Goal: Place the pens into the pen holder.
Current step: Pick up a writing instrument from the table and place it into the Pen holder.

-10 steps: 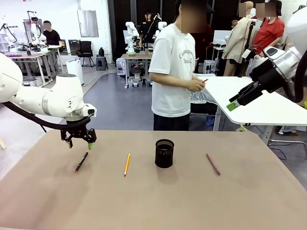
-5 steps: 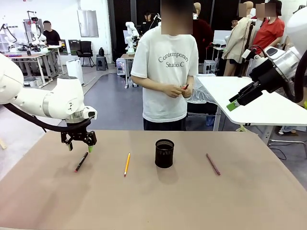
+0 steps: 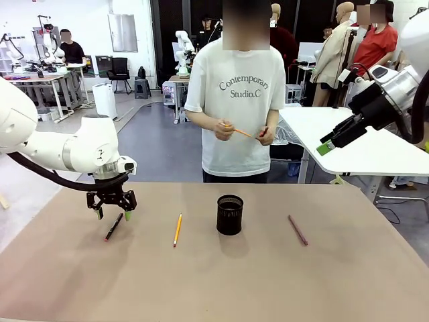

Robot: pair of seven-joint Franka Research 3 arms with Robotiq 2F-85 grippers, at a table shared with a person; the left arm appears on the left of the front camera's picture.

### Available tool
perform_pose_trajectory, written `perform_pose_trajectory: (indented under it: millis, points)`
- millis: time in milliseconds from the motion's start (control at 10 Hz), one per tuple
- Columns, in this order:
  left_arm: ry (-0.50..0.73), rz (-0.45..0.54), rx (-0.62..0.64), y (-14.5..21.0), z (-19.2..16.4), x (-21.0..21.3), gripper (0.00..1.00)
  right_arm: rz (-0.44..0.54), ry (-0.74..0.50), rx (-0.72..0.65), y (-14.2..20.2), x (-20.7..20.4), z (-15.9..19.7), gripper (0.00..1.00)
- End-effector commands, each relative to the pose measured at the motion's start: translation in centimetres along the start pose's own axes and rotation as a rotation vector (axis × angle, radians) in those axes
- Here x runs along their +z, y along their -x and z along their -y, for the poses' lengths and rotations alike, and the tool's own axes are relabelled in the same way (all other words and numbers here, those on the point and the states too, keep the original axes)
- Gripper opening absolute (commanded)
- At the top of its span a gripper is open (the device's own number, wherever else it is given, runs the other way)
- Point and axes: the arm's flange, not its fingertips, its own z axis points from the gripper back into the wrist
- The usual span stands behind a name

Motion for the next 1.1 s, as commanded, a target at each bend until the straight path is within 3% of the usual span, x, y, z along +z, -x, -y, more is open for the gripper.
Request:
perform_pose_trajectory:
  millis: [0, 400, 500, 800, 1000]
  points:
    - [0.003, 0.009, -0.021, 0.2, -0.4, -0.4, 0.87, 0.010, -0.005, 0.007, -0.1, 0.1, 0.0, 1.00]
    - [0.003, 0.011, -0.018, 0.2, -0.5, -0.2, 0.08, 0.010, -0.005, 0.007, -0.1, 0.1, 0.0, 1.00]
    - [-0.002, 0.015, -0.011, 0.2, -0.5, -0.2, 0.00, 0.010, -0.005, 0.007, -0.1, 0.1, 0.0, 1.00]
    - [0.010, 0.005, -0.016, 0.8, -0.9, 0.0, 0.00, 0.010, -0.005, 0.007, -0.1, 0.1, 0.0, 1.00]
    - [0.081, -0.002, -0.065, 1.6, -1.2, 1.1, 0.00, 0.010, -0.005, 0.007, -0.1, 0.1, 0.0, 1.00]
